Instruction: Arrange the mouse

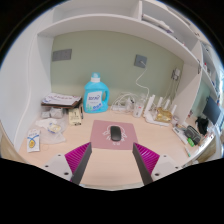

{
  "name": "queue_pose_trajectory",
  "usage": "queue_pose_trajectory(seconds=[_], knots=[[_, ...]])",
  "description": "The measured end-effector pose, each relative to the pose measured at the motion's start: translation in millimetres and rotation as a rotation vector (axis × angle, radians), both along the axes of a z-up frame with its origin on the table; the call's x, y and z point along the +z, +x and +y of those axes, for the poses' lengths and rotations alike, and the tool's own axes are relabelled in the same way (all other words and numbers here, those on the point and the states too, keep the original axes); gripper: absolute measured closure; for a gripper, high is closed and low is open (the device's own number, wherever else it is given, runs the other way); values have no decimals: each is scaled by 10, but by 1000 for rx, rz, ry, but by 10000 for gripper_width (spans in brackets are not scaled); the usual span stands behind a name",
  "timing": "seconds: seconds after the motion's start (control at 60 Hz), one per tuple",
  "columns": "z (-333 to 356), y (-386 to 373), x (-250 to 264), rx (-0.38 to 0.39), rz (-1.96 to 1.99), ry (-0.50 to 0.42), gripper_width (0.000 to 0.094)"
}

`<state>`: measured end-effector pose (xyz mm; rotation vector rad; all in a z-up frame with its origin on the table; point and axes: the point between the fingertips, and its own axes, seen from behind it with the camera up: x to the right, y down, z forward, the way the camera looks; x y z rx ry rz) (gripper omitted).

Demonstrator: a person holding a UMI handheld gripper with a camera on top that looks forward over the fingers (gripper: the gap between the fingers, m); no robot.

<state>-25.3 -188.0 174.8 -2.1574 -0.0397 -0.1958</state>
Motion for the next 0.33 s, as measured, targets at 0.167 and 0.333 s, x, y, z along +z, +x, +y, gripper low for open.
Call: queue_pose_trajectory(seconds=[0.167, 0.333], knots=[[-228, -6, 132, -20, 8, 19, 89], [-267, -52, 239, -15, 7, 30, 87]])
